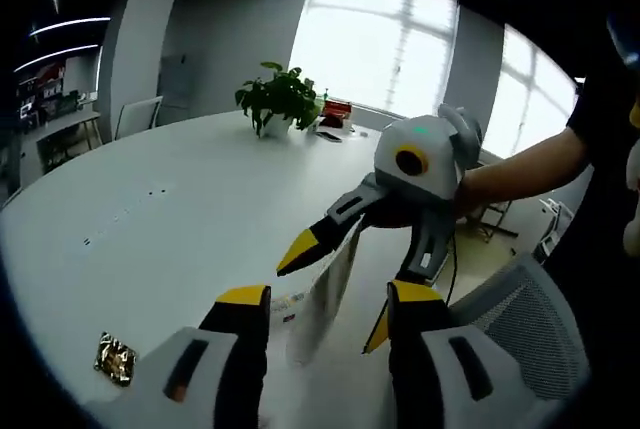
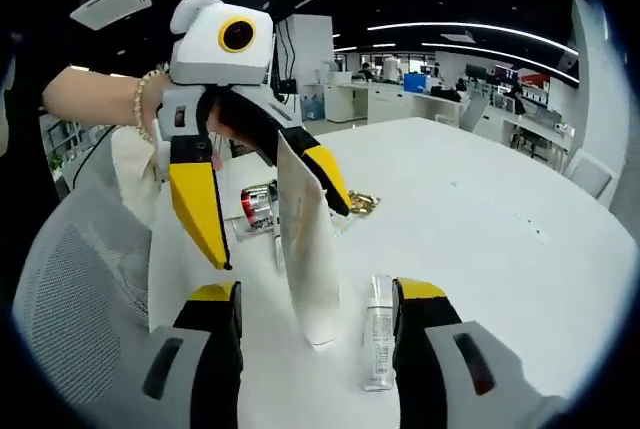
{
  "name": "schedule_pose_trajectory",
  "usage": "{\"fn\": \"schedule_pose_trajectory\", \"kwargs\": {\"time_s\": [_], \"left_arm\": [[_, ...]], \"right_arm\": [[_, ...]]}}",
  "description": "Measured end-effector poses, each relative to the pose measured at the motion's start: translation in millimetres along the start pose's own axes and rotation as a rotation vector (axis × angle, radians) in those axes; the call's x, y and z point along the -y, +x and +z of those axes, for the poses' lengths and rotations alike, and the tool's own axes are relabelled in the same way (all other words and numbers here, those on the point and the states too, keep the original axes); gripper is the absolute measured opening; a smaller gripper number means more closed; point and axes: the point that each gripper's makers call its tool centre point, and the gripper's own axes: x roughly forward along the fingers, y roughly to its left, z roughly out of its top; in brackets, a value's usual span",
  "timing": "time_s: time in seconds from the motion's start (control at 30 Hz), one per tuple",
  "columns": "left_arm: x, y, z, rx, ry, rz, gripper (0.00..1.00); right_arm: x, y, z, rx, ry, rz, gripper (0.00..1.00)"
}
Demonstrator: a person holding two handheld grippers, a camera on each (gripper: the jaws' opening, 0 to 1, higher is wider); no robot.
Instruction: Arrange the skincare products in the storage area until every visible bottle or jar stands upright without overlapping.
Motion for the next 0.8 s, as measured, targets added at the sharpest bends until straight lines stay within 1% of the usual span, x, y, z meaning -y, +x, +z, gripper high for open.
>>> {"fn": "schedule_pose_trajectory", "kwargs": {"time_s": [0.1,0.17,0.23,0.3,0.4,0.47,0.53,0.63,0.8], "left_arm": [[4.4,-5.5,1.6,0.015,-0.026,-0.009,0.48],[3.7,-10.0,1.3,0.027,-0.049,-0.002,0.51],[1.7,-15.7,0.5,0.042,-0.067,0.008,0.54],[3.8,-20.3,-2.6,0.044,-0.083,0.018,0.57],[3.9,-30.3,-6.2,0.059,-0.098,0.034,0.58],[10.7,-35.6,-7.4,0.080,-0.133,0.048,0.61],[10.8,-41.5,-12.3,0.075,-0.132,0.068,0.67],[16.7,-50.0,-20.4,0.059,-0.143,0.083,0.68],[20.9,-70.2,-32.0,0.055,-0.171,0.135,0.75]], "right_arm": [[-1.1,-2.1,-0.1,0.008,0.023,-0.012,0.64],[-3.2,-3.6,0.6,0.017,0.043,-0.024,0.69],[-5.0,-5.8,3.9,0.041,0.069,-0.034,0.72],[-8.2,-9.2,6.4,0.059,0.091,-0.044,0.75],[-12.4,-12.2,6.1,0.055,0.106,-0.059,0.77],[-15.1,-15.0,4.2,0.048,0.112,-0.071,0.79],[-17.5,-17.2,0.8,0.042,0.120,-0.087,0.80],[-19.6,-21.0,-1.1,0.036,0.127,-0.120,0.80],[-21.2,-31.1,-1.6,0.056,0.165,-0.172,0.84]]}}
